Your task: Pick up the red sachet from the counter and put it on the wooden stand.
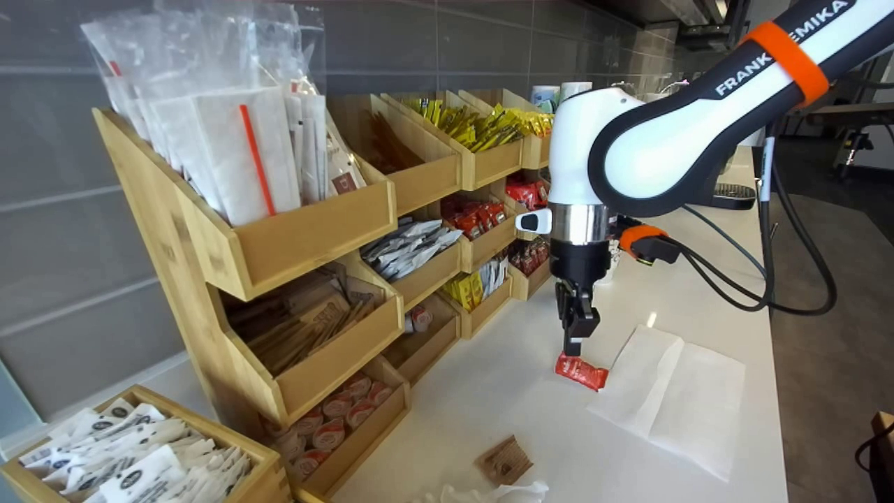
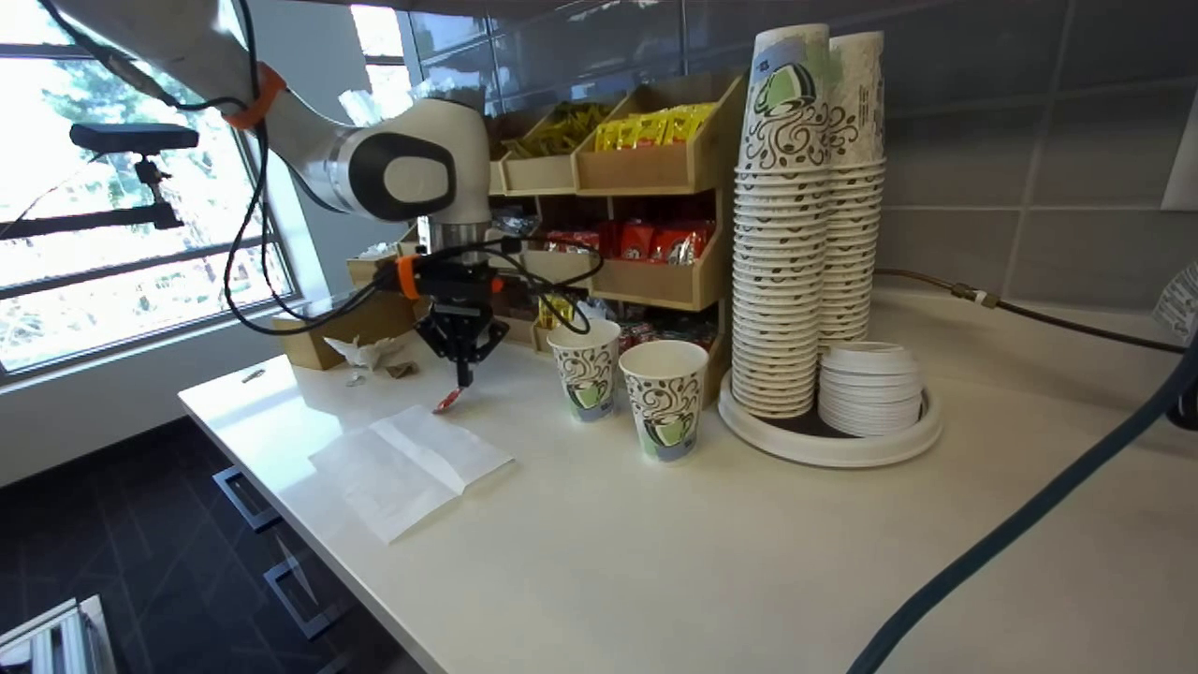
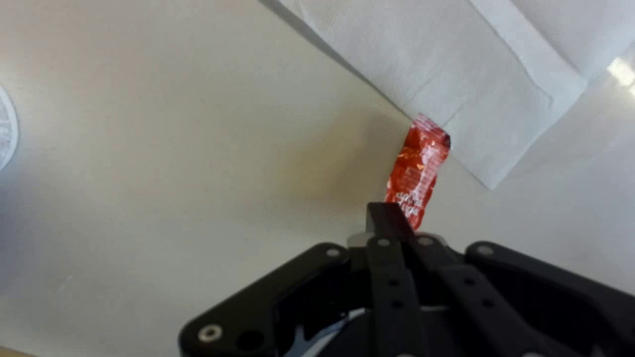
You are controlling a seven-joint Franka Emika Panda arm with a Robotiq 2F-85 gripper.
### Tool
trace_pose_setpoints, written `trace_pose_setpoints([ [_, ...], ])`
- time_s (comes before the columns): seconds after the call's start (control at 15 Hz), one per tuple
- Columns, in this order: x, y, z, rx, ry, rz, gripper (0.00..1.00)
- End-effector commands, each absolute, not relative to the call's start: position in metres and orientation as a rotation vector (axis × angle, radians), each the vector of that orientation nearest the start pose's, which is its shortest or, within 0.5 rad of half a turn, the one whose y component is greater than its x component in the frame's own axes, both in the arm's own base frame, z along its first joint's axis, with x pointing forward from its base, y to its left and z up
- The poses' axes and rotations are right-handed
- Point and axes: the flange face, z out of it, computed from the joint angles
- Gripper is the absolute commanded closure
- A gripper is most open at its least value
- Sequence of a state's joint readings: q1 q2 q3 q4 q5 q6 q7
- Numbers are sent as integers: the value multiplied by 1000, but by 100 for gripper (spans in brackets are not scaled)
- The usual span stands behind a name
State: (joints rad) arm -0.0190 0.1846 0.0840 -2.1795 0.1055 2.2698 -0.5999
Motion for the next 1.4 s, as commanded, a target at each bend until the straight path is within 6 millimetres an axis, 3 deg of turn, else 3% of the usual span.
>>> trace_pose_setpoints([
  [0.0, 532, 48, 332, -2917, -957, 60, 100],
  [0.6, 515, 51, 405, -2895, -1152, -206, 100],
  [1.0, 508, 54, 447, -2859, -1290, -529, 100],
  [1.13, 511, 54, 456, -2848, -1280, -634, 100],
  [1.2, 514, 52, 454, -2871, -1210, -626, 100],
  [1.33, 518, 54, 454, -2879, -1244, -587, 99],
])
